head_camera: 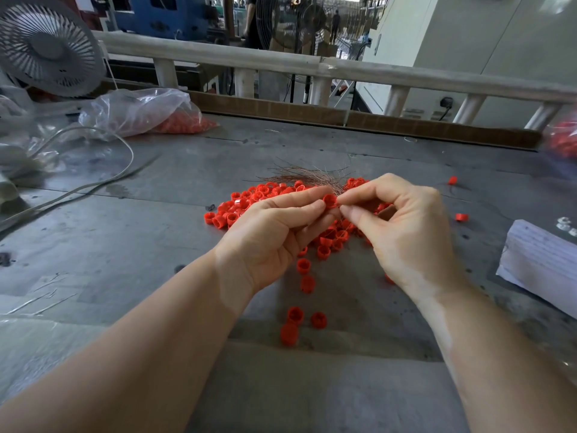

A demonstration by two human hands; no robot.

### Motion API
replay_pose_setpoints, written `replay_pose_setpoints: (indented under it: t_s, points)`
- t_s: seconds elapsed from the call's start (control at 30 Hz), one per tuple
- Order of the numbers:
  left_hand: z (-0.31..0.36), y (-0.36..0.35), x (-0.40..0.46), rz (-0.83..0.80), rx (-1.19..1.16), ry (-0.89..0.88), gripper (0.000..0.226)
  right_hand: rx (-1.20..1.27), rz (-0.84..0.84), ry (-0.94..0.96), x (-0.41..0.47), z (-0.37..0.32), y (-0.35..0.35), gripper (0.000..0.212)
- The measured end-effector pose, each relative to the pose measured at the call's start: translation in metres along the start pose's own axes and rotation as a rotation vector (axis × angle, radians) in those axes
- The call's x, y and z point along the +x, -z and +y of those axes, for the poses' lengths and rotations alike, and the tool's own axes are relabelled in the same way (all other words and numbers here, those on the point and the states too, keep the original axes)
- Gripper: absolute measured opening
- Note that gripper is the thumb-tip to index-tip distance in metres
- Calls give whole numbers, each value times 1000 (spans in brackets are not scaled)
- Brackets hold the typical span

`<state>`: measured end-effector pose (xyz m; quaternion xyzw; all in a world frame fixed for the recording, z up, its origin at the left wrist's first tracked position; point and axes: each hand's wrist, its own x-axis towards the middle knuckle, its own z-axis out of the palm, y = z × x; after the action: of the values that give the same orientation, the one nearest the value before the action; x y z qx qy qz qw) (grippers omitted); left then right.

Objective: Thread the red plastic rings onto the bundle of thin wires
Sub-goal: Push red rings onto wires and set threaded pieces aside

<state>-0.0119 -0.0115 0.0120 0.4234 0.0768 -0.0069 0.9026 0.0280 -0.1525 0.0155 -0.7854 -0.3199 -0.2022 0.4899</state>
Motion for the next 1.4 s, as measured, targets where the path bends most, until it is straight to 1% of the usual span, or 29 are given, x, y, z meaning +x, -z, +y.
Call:
replay_pose_setpoints:
  t_s: [0.13,0.27,0.53,0.87,0.97,1.07,1.2,1.3,1.4]
  points:
    - [0,0,1,13,-44,-7,21,92,25,-49,0,-1,1,17]
    - [0,1,1,5,-61,-5,21,135,3,-89,1,1,1,23]
    - [1,0,-1,-22,-44,7,22,176,15,-71,2,3,3,25]
    - [1,-1,-2,-56,-19,16,23,326,-4,-135,3,5,3,25]
    - [1,-2,-2,-67,-26,17,23,409,-18,-192,3,4,2,26]
    - [1,-3,-2,-80,-46,23,23,477,-23,-253,3,2,2,23]
    - [-1,-4,-2,-86,-74,32,24,574,-65,-434,3,1,1,10]
    - [-1,-3,-2,-101,-89,41,24,659,-94,-586,3,2,0,10]
    - [-1,-2,-3,-122,-81,46,24,682,-116,-656,3,1,1,12]
